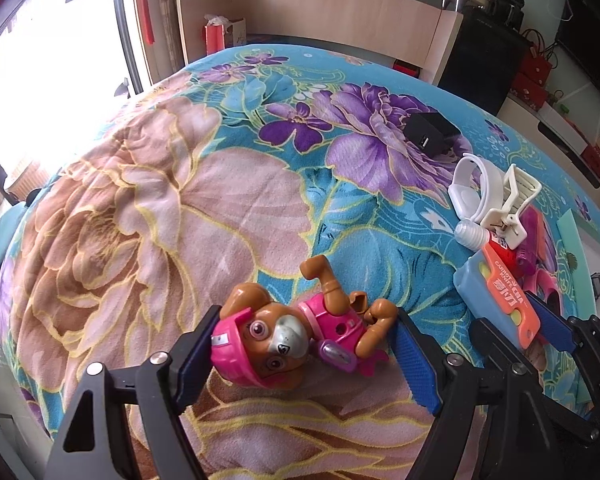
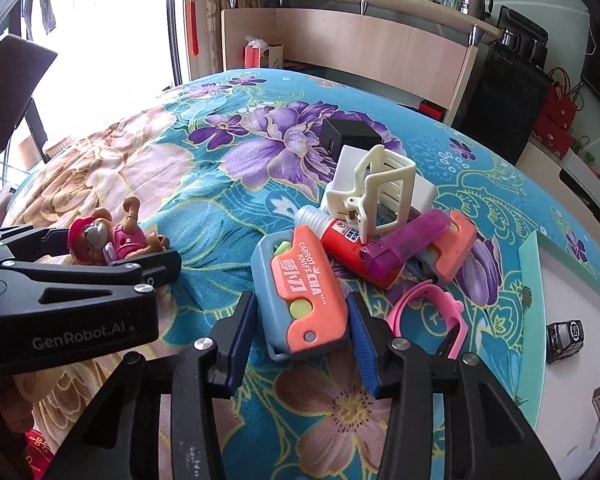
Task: Organize rigid objects
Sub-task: 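Grasp the pink-helmeted puppy figure with the left tool while the right tool grasps the orange toy blaster, then carry the puppy and blaster into the white tray while both tools open to release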
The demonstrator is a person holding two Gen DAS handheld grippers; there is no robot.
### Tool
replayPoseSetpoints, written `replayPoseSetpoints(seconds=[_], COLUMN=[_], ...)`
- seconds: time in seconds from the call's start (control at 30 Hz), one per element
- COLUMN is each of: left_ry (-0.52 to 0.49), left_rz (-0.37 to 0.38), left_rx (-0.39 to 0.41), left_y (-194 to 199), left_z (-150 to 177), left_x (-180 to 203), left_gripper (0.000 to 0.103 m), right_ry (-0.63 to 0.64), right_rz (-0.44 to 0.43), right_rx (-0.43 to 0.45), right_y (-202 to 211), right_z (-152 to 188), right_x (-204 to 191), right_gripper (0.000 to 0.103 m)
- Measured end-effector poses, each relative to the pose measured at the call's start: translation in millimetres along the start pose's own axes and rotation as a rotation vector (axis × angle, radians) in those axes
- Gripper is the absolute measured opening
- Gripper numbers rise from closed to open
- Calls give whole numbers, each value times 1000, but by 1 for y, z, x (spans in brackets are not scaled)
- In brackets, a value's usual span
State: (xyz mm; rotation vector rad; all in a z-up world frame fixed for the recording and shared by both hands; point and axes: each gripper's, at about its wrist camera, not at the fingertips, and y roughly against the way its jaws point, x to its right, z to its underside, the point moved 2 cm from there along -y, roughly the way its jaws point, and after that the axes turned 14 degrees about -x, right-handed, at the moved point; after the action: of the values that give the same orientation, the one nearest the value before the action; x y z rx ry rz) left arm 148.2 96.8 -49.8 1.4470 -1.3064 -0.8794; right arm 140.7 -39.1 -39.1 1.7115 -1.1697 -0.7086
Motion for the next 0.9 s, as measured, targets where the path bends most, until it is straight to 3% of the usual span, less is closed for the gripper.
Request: replayPoseSetpoints(seconds=[0.27,0.5,0.9], left_ry=[7,-23,-176], left_rz=[18,15,-38], left_rx=[64,85,84], left_y=[21,30,36], left_z=[-1,-2,3], left_x=[2,16,79], left_gripper=[83,83,83], right_ry=[-56,-132,-315], right_rz=[-44,-47,78], right_rx=[99,108,162], right_y=[30,35,60], right_z=[0,4,21], right_x=[12,37,119], right_gripper=[47,47,47])
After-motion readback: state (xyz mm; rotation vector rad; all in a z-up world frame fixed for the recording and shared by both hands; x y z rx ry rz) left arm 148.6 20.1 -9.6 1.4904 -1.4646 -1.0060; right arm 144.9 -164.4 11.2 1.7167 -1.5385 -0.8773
